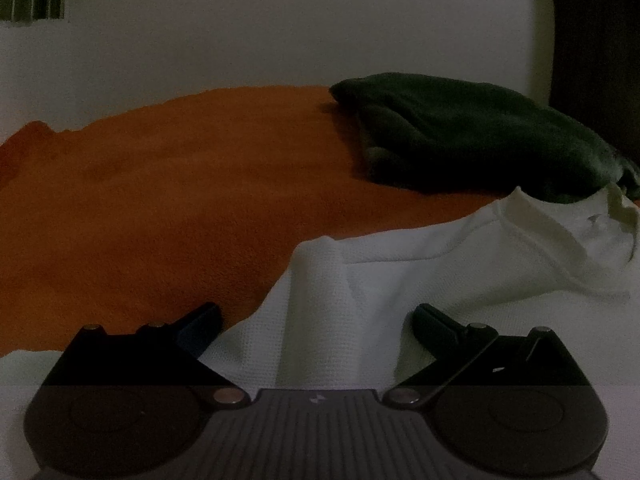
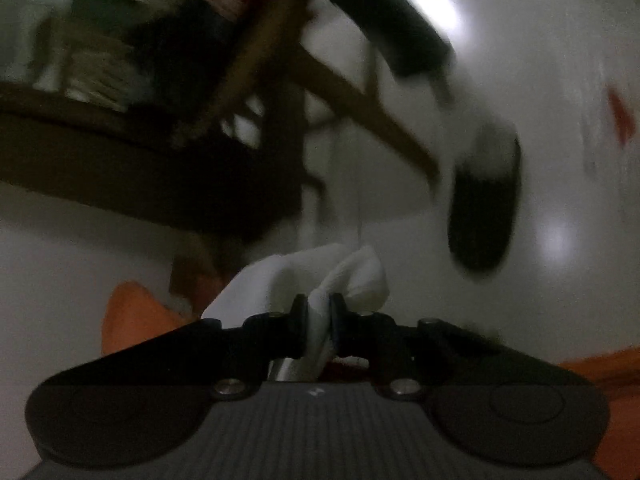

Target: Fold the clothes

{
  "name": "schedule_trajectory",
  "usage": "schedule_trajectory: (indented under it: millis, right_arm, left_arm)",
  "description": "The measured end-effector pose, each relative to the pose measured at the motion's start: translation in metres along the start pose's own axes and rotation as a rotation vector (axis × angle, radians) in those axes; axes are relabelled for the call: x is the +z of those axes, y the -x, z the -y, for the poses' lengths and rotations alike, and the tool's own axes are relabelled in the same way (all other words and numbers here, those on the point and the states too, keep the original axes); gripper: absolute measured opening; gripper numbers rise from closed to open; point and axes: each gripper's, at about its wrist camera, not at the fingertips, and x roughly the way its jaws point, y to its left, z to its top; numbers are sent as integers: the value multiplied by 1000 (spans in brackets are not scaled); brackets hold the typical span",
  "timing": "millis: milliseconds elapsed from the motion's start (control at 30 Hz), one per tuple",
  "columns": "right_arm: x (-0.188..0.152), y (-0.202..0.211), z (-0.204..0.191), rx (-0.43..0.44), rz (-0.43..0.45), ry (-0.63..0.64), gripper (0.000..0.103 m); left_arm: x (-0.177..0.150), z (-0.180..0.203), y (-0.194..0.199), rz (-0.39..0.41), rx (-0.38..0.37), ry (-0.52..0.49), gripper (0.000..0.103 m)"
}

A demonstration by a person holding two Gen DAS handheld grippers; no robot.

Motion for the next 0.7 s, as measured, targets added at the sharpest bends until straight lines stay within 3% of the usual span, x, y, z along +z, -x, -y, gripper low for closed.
schedule_trajectory:
  millis: [133,267,333,433,533,600,700]
  right_arm:
    - [-5,64,-45,121,168,186,13]
    - [-29,159,-99,205,329,463,13]
    - [-33,198,-100,148,341,470,13]
    - [-36,228,-76,36,321,451,13]
    - [-44,231,-44,-85,287,434,14]
    - [-40,212,-20,-75,233,376,19]
    - [-29,190,-4,-2,225,319,16]
  left_arm:
    - [0,1,0,4,8,-7,103]
    - [8,1,5,-23,8,13,103]
    - [14,1,16,-20,2,34,103]
    - [15,9,50,57,-56,28,103]
    - [18,34,81,85,-114,-85,103]
    - [24,53,96,81,-187,-145,103]
    - [31,81,112,43,-273,-181,103]
